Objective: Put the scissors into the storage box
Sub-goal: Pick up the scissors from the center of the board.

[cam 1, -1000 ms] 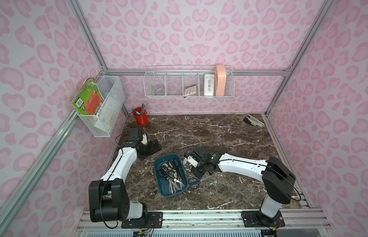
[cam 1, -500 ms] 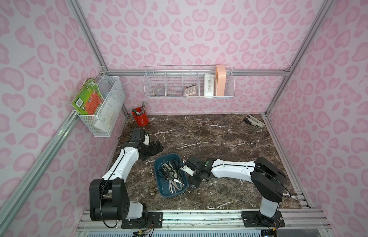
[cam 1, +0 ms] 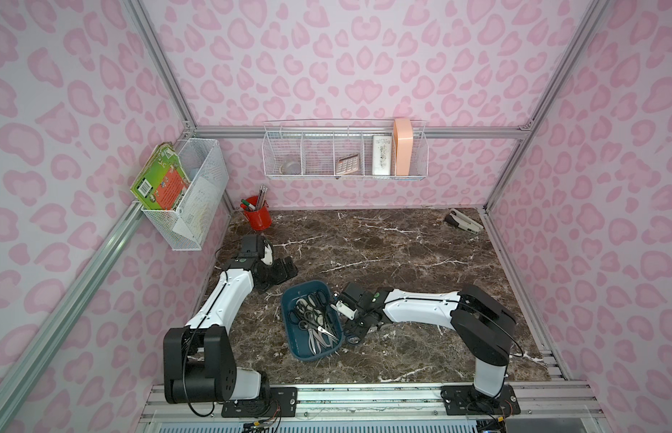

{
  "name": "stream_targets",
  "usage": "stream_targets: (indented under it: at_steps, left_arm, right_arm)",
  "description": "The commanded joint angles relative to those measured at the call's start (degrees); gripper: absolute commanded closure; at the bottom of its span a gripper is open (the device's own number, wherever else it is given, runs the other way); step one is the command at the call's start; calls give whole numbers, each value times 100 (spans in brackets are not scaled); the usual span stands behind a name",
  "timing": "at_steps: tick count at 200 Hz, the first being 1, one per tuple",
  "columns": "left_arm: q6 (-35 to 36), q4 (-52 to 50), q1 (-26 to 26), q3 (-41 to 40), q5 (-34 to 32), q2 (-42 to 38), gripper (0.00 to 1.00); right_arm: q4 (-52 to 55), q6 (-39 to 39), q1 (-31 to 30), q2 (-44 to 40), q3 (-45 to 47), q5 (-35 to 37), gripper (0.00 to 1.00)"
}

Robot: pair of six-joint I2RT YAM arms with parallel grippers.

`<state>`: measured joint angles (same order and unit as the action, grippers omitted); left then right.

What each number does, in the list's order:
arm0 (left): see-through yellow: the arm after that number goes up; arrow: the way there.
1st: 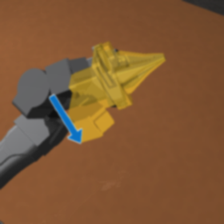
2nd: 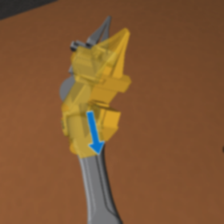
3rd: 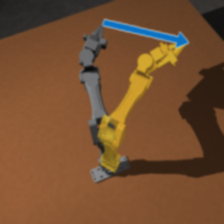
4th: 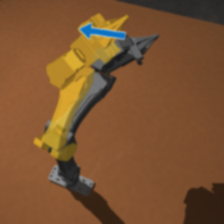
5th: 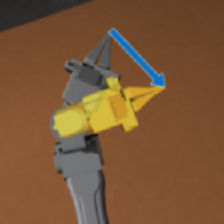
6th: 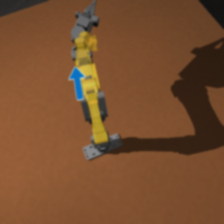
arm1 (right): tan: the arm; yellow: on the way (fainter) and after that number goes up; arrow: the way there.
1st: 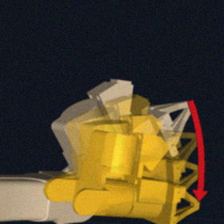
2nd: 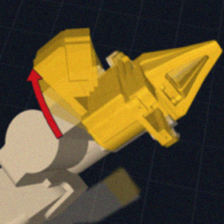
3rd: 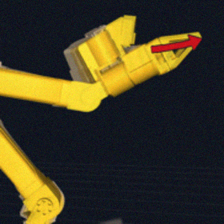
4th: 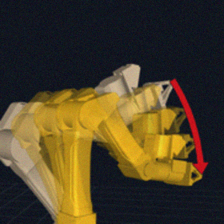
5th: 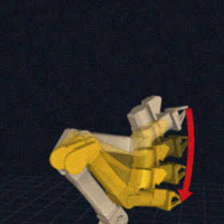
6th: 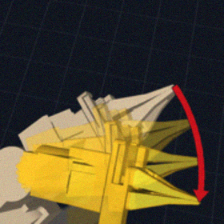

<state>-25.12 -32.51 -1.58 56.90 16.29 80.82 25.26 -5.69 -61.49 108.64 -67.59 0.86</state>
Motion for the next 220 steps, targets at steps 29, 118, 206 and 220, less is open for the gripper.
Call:
stream_targets:
  at_steps: [29, 118, 206, 220]
  left_arm:
    - [78, -53, -6, 39, -52, -40, 2]
    - [71, -70, 0, 31, -100, -65, 2]
    - [79, -89, -2, 66, -97, -13, 2]
    - [82, -96, -4, 66, -97, -13, 2]
  right_arm:
    - [357, -1, 330, 263, 9, 451, 71]
    - [599, -98, 835, 545, -122, 546, 75]
    - [602, -82, 896, 697, -175, 574, 100]
    - [617, -90, 944, 653, -198, 559, 100]
